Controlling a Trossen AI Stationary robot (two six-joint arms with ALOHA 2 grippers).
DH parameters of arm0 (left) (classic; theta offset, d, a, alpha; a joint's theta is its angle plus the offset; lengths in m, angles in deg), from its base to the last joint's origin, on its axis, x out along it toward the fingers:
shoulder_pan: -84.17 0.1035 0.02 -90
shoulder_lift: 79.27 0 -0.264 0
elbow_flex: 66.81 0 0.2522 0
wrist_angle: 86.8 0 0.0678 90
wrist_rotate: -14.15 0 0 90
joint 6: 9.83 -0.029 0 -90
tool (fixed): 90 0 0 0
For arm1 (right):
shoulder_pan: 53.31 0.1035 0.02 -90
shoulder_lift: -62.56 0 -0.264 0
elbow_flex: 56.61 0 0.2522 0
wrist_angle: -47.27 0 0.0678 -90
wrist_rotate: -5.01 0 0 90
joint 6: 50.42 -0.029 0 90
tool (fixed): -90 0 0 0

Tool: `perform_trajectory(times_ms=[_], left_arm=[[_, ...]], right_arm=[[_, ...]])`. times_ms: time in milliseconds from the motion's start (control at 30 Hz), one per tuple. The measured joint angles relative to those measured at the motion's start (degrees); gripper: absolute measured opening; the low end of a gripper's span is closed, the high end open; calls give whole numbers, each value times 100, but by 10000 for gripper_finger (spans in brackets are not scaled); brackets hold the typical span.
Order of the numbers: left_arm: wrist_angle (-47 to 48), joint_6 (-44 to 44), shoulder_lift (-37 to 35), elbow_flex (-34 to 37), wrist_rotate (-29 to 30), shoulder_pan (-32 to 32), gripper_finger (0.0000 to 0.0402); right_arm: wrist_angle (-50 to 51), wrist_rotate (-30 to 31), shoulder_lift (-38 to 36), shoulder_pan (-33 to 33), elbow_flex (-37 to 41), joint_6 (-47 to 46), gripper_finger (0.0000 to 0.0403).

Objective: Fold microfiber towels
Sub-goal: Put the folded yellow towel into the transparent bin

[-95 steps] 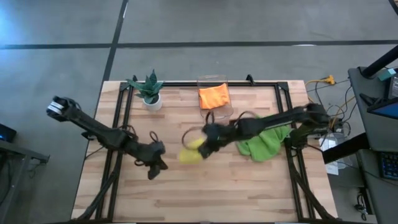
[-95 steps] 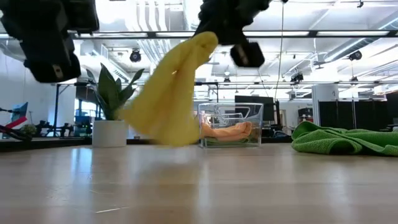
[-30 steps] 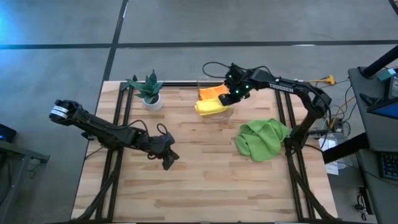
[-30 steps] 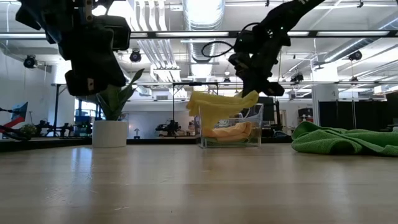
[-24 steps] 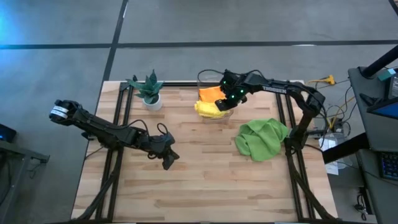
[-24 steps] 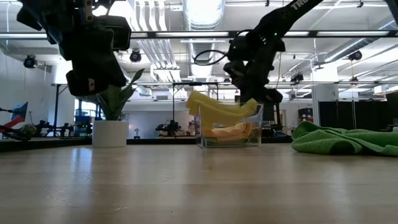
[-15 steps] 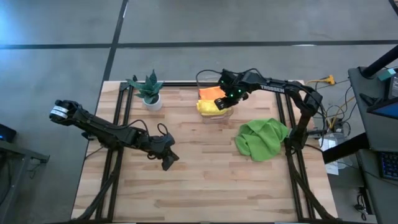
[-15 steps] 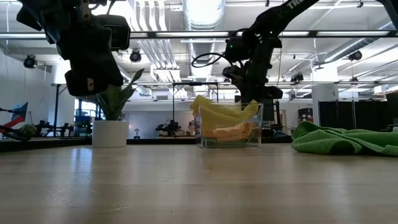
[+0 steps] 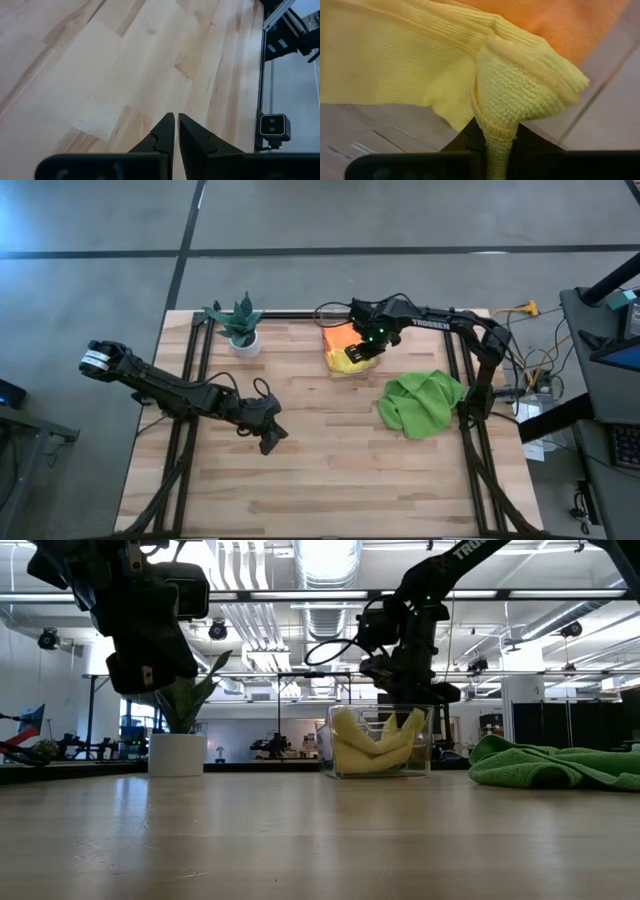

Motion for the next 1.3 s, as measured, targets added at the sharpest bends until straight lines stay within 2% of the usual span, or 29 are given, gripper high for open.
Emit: perform_trajectory(times_ms=[167, 500, 700, 867, 1200, 1300], left_arm=[[1, 0, 0, 1, -44, 0, 8], [-3, 0, 0, 2, -136, 0, 8], [-25, 2, 0, 2, -145, 0, 8], [-122, 2, 0, 3, -143, 0, 8], [-150, 23, 0, 13, -125, 0, 8], [-145, 50, 0, 15, -124, 0, 8]], right_arm=[[-6, -2, 63, 35, -127, 19, 60], [594, 3, 50, 5, -672, 91, 177], [1164, 3, 39, -13, -1259, 178, 197], [1166, 104, 59, -21, -1516, 324, 173], [1453, 123, 935, 31, -1513, 588, 24], [1672, 290, 1263, 125, -1547, 739, 11]])
